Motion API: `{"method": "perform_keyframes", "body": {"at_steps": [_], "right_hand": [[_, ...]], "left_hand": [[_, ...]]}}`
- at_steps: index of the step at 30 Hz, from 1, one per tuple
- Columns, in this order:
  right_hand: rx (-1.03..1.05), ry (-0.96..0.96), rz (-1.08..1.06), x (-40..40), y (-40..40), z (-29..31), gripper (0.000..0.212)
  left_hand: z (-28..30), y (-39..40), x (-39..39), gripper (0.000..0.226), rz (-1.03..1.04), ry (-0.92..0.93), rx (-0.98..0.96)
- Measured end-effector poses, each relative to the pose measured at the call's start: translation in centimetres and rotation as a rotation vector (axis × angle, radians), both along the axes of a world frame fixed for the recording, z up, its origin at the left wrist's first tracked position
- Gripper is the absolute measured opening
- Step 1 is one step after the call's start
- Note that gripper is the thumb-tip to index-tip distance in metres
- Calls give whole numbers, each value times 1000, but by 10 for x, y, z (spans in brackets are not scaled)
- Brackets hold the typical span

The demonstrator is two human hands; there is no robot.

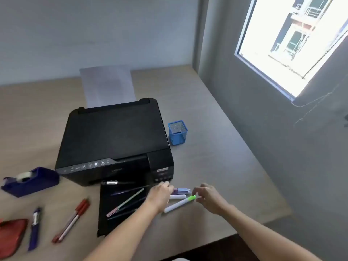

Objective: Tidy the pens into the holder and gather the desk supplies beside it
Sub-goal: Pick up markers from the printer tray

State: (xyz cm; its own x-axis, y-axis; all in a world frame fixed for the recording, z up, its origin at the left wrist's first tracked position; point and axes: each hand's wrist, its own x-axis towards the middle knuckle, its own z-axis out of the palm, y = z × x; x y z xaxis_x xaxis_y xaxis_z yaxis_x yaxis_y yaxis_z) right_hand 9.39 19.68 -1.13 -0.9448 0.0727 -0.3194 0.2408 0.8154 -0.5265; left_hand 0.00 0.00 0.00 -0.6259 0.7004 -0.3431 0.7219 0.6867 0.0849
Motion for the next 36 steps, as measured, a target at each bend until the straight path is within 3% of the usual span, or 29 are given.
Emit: {"method": "perform_keyframes", "body": {"at_steps": [6, 15, 21, 26, 30, 36], "right_hand": [[27, -16, 51, -1, -6, -20, 28], [-28, -41, 138, -2, 18, -28, 11], [-194, -40, -98, 6, 57, -11, 23], [-388, 8, -328, -2, 94, 1, 9], [-618, 61, -479, -16, 108, 17, 8], [-678, 331, -651, -79, 133, 61, 12]], "left_hand": [[-14, 7, 5, 29, 93, -26, -115], [-21, 10, 12, 33, 110, -75, -84], [-10, 14, 10, 24, 80, -138, -95], [-16, 16, 17, 37, 30, -159, -147], [-16, 18, 25, 29, 59, -210, -205], [63, 41, -1, 34, 114, -303, 87]]}}
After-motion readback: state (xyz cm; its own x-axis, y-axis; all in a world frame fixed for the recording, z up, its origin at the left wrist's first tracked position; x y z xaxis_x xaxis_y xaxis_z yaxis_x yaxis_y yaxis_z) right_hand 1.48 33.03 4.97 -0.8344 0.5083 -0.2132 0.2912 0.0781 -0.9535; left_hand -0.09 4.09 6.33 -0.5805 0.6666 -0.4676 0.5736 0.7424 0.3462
